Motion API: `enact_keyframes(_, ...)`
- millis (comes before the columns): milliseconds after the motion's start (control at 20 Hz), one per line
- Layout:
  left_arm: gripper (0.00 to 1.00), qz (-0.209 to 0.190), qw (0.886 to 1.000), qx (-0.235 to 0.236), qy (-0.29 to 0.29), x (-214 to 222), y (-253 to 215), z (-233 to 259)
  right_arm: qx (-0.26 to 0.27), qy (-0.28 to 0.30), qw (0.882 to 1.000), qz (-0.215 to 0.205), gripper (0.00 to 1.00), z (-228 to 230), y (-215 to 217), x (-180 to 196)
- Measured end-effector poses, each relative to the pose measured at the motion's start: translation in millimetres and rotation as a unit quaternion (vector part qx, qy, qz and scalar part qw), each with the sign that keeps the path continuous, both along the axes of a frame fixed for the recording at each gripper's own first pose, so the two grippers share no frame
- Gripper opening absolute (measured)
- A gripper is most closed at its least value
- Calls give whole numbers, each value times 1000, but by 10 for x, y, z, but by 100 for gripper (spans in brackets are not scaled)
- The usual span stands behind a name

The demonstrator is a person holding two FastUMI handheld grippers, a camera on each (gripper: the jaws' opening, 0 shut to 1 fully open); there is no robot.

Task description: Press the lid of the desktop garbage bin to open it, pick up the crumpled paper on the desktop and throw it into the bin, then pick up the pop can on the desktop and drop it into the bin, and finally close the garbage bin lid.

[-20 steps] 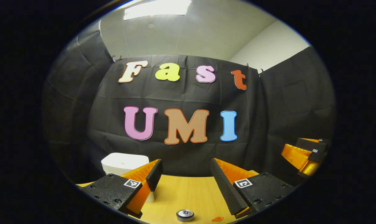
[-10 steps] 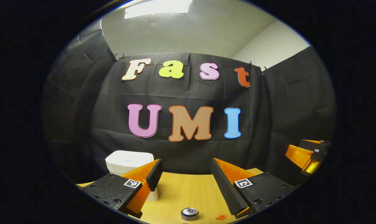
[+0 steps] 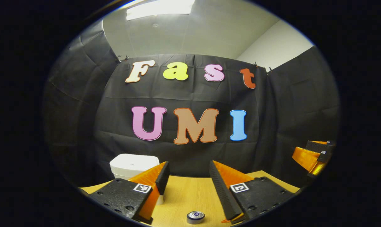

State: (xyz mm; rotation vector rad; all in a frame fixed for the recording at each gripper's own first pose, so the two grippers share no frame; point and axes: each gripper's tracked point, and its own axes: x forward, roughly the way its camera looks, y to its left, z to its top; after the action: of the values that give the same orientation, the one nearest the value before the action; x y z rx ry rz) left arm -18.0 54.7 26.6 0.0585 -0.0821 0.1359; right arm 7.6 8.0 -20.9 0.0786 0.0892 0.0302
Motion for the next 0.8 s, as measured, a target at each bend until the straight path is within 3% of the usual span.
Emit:
enact_keyframes(50,70,-1,1000,1,-2,-1,0,7,-1,0,1000,1,100,-12,-5,-5)
enact_keyframes(100,55,-3,1000,2,-1,-1,-12,4,-1,0,1000,1,100,-9,-12,-7)
enact_keyframes(150,47,-7,1000,3,-1,3,-28,12,-1,1,1000,1,96,-14,-7,-4)
enact_keyframes(200,39,-11,1000,4,1,6,-48,17,-1,1,1000,1,100,-17,-11,4)
enact_keyframes(250,39,-15,1000,5,2,5,-64,0,0,1,1000,1,100,-25,-11,-4)
enact_keyframes(300,27,-14,1000,6,1,3,-57,7,0,1,1000,1,100,-18,-15,5)
enact_keyframes(400,12,-10,1000,8,-2,20,-37,31,-1,1,1000,1,100,-23,-18,5)
enact_keyframes(550,1,2,1000,8,-3,34,49,33,-1,2,1000,2,100,-37,-8,39)
enact_keyframes(700,0,-2,1000,-2,8,99,81,4,-1,3,1000,0,100,-43,1,64)
enact_keyframes(800,0,16,1000,13,17,159,284,38,-2,4,1000,0,100,-59,28,77)
